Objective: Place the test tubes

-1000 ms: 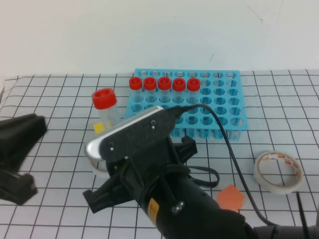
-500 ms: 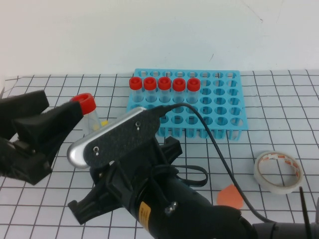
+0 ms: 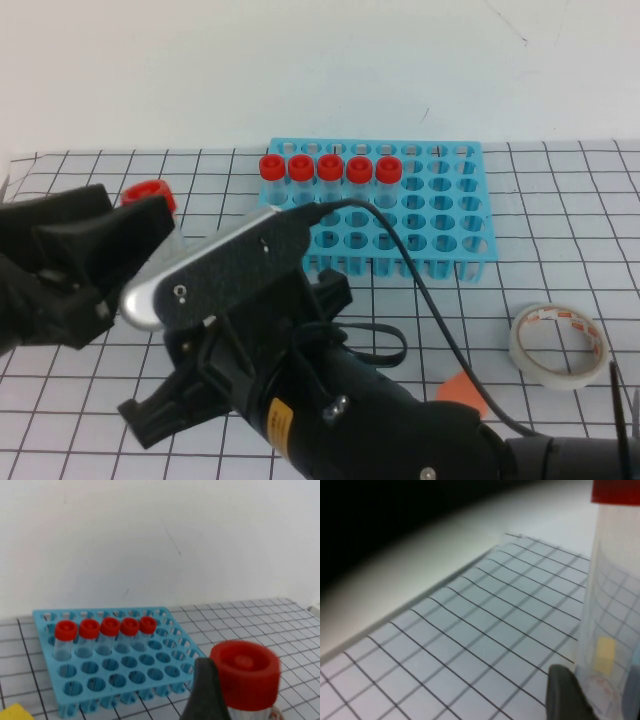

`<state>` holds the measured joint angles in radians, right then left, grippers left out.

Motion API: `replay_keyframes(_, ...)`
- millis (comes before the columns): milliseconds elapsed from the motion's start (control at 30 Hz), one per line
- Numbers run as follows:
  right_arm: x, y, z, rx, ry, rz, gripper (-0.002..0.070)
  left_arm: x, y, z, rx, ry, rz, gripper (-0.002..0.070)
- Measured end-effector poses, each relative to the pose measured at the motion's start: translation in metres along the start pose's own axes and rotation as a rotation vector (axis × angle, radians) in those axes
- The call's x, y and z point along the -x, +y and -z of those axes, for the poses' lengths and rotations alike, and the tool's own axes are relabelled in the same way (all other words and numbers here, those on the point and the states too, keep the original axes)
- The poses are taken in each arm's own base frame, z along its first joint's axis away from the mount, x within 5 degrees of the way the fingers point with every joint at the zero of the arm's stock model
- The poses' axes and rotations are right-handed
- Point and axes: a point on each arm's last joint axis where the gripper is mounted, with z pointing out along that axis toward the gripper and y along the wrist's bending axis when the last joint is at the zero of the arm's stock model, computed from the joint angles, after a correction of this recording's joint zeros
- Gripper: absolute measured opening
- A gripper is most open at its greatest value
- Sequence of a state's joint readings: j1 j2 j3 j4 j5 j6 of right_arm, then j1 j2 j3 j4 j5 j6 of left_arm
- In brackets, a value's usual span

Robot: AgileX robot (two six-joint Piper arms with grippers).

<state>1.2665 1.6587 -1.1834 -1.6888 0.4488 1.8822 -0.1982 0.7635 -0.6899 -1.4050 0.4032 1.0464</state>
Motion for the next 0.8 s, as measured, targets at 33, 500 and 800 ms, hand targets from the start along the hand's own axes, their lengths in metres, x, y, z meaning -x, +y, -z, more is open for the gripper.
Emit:
replay_keyframes(33, 0.0027, 0.0011, 0.0001, 0.008, -0.006, -0.002, 0.0235, -0.0013, 0.0013, -0.0026, 0.0, 0.012, 0.009, 0.0449)
replay_keyframes(500, 0.0083, 0.0014, 0.0, 0.008, -0.02, 0.022, 0.0235, -0.0033, 0.0069, -0.0109, 0.013, 0.024, 0.052, 0.0377)
replay_keyframes(800, 0.0082, 0.0003, -0.0002, 0.0, -0.018, 0.069, 0.0235, -0.003, 0.0074, -0.0109, 0.017, 0.021, 0.001, 0.0218)
